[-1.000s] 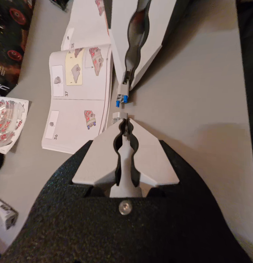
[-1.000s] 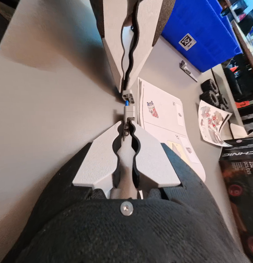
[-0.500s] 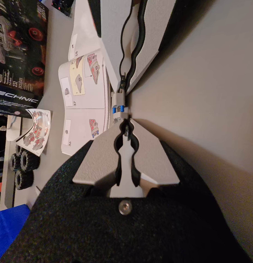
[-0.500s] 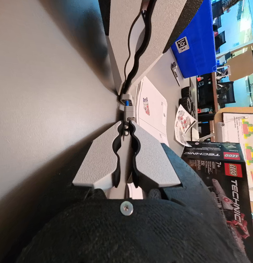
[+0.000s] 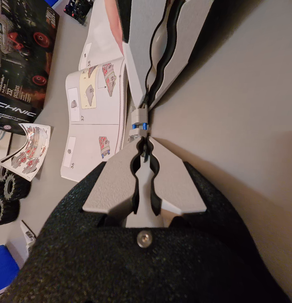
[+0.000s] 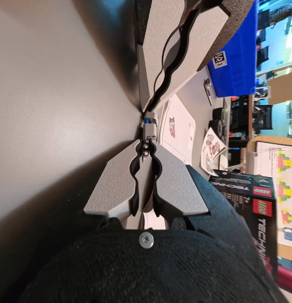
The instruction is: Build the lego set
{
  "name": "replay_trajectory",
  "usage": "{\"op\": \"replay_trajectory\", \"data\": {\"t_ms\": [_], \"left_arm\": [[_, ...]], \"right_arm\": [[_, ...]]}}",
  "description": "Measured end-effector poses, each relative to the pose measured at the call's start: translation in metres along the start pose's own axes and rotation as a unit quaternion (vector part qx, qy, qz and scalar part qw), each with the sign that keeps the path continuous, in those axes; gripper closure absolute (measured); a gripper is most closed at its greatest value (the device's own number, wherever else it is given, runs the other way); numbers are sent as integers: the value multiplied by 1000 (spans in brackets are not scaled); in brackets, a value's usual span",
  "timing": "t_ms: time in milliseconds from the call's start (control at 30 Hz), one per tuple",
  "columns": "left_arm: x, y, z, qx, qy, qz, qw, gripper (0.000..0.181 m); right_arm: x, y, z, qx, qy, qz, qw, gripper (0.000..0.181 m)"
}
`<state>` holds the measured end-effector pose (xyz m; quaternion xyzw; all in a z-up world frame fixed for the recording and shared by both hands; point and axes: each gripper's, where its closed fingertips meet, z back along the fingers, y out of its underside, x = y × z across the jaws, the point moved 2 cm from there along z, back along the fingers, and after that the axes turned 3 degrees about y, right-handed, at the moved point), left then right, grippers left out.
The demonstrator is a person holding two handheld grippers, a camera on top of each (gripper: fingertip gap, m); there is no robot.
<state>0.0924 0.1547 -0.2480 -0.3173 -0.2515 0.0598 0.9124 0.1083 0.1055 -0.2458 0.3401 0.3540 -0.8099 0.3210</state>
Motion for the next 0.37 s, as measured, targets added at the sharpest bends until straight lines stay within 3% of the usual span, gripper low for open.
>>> {"op": "replay_trajectory", "data": {"t_ms": [100,233,367], "left_arm": [[-1,-1,1,-9,13,18,1000,179],[-6,-4,3,-35,47,53,997,170],[-3,-8,8,-68,68,104,990,162]], "right_arm": [[3,-3,6,-21,-54,-56,997,173],[2,-5,14,-52,-95,-119,987,150],[-1,-5,17,-64,-129,-220,965,148]]}}
